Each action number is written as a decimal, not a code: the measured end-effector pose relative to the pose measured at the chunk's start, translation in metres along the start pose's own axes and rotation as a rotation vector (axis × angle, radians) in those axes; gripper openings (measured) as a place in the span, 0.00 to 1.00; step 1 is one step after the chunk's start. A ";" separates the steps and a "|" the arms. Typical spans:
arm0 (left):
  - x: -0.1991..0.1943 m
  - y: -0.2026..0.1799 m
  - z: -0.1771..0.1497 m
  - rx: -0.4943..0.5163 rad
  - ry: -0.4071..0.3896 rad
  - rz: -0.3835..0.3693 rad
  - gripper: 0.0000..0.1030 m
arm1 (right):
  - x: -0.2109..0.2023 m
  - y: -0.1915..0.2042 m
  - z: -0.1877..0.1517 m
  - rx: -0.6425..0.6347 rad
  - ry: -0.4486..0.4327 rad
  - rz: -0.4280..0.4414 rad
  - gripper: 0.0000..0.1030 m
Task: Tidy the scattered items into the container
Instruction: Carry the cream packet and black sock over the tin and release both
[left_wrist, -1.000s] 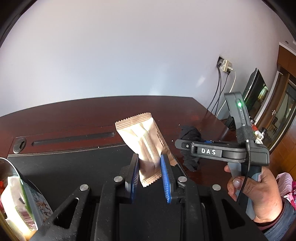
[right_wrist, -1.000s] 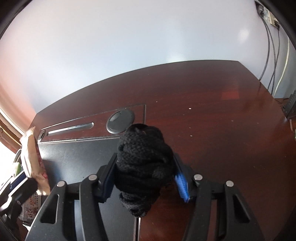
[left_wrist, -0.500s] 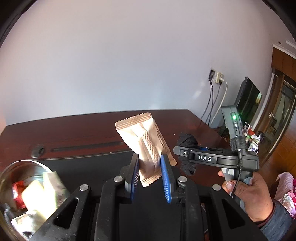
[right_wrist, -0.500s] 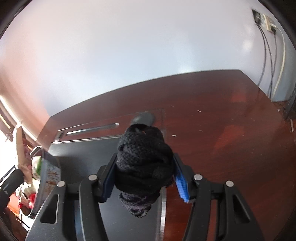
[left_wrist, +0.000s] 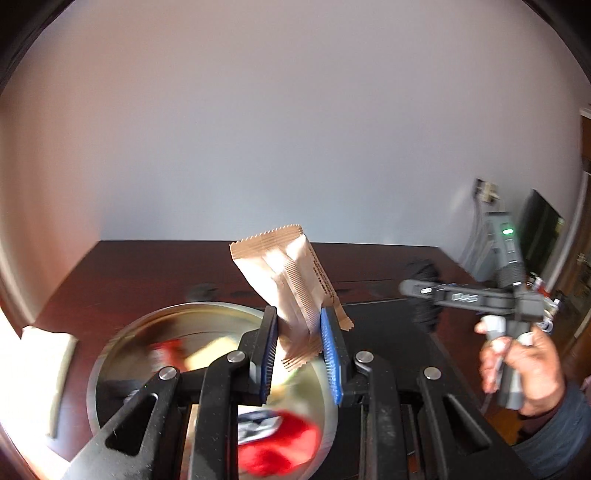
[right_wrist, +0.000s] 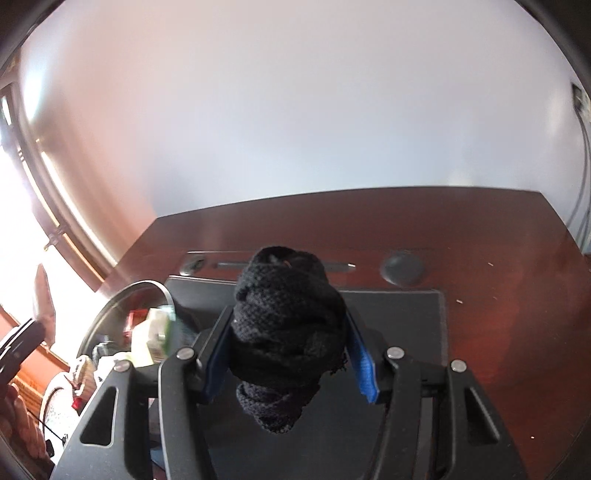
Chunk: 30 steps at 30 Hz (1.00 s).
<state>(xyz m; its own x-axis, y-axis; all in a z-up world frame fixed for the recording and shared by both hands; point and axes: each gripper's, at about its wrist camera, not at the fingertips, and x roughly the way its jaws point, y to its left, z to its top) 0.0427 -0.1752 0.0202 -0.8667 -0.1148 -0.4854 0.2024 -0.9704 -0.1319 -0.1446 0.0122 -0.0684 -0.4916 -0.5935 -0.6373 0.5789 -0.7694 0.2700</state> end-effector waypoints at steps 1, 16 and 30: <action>-0.001 0.009 -0.002 -0.009 0.003 0.017 0.24 | 0.002 0.010 0.001 -0.008 0.002 0.009 0.55; 0.009 0.105 -0.043 -0.152 0.067 0.145 0.25 | 0.043 0.149 0.010 -0.202 0.062 0.126 0.55; 0.017 0.136 -0.059 -0.198 0.104 0.154 0.25 | 0.090 0.225 -0.004 -0.347 0.102 0.113 0.55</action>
<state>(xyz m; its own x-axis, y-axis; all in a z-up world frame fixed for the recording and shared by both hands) 0.0820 -0.2966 -0.0569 -0.7695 -0.2258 -0.5974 0.4226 -0.8814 -0.2110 -0.0562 -0.2131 -0.0686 -0.3545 -0.6303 -0.6907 0.8204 -0.5640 0.0935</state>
